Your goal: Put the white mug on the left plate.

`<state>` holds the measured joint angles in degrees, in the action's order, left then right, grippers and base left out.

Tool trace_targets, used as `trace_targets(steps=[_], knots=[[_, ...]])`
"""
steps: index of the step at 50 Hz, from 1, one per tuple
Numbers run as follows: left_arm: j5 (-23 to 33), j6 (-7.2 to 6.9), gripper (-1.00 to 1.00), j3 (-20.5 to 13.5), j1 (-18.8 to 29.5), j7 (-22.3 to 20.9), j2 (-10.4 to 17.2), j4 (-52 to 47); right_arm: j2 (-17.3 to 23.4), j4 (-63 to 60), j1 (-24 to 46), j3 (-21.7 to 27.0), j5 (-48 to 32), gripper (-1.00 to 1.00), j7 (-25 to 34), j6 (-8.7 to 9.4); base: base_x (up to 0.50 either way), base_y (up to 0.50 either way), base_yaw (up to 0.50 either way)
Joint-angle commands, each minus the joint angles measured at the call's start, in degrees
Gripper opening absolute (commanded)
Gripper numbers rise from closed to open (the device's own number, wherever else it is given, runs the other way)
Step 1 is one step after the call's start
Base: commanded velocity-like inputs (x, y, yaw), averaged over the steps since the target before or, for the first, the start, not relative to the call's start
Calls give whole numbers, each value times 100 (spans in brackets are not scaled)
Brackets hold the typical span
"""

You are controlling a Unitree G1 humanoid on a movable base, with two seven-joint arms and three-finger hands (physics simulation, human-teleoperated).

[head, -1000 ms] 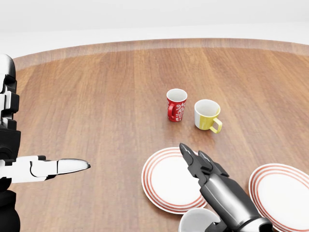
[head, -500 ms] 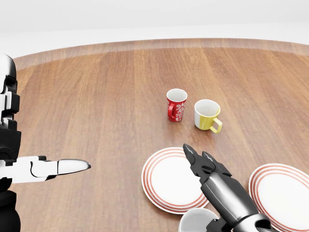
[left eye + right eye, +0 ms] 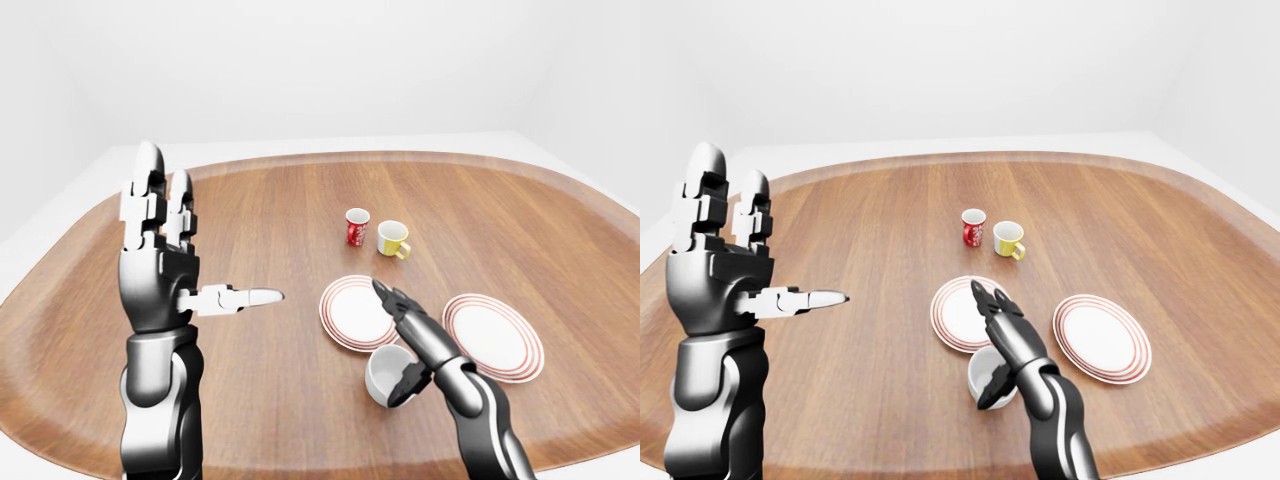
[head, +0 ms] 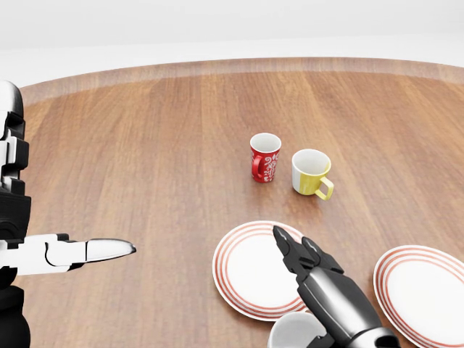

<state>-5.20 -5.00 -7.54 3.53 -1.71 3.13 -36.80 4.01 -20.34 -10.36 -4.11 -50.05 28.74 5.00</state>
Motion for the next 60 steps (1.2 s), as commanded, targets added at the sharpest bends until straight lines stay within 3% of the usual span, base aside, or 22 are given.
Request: trace_targets(steps=[1,60], knots=[[-1,0,97,-4,5,1,1,1,18,197,-27,-28,5,100,-114,0,0,0,0],[-40,0,98,-28,17,18,11,-69,51,789,-26,-286,-699,100,-582,0,0,0,0]])
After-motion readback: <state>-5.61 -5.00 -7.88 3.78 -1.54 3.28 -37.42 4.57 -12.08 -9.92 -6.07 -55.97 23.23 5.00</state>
